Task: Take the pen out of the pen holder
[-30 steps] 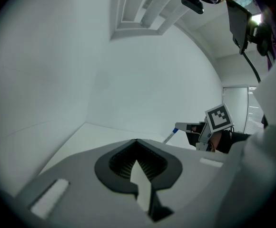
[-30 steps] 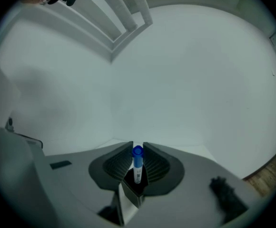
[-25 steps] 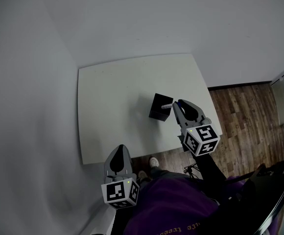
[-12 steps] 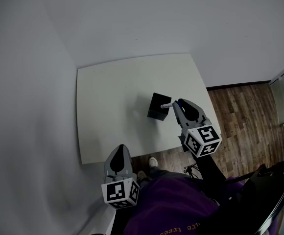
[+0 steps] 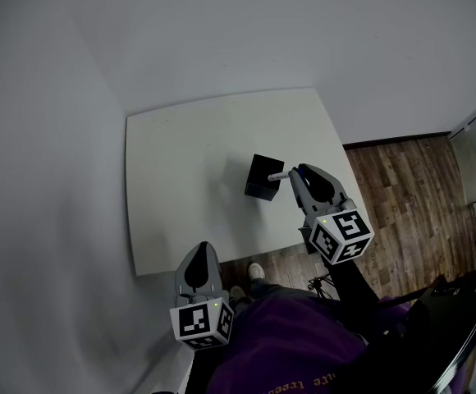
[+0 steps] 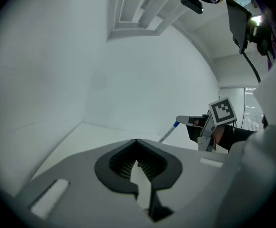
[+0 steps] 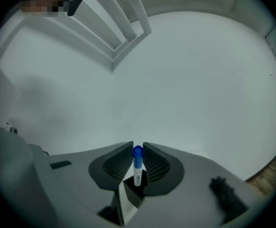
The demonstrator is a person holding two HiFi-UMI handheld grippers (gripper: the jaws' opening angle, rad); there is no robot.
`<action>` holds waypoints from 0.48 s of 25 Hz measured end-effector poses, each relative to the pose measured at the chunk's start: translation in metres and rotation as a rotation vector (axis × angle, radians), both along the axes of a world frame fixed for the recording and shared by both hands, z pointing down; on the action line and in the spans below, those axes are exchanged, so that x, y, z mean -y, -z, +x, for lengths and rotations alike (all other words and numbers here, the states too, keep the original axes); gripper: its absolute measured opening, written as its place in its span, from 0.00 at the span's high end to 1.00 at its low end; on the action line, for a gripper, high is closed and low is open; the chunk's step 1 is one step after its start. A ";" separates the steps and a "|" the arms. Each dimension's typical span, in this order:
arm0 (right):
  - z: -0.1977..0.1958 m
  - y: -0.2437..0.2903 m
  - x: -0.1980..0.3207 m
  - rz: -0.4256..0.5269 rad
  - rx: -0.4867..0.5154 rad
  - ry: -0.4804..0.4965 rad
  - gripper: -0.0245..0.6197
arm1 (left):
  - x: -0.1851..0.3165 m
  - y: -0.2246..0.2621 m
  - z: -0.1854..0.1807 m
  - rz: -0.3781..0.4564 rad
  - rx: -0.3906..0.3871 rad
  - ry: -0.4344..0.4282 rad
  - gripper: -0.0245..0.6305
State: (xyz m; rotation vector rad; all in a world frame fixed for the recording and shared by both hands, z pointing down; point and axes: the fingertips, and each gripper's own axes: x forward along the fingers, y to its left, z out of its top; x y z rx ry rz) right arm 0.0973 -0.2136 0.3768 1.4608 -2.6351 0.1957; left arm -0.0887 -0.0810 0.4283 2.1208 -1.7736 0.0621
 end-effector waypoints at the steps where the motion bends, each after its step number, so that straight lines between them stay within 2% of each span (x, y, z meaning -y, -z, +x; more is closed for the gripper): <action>1: 0.000 0.001 0.000 0.002 0.001 -0.001 0.85 | 0.000 0.000 0.000 0.000 -0.001 0.000 0.95; 12: 0.002 0.014 -0.009 0.030 0.022 -0.001 0.85 | -0.005 -0.002 0.002 0.002 -0.007 -0.004 0.95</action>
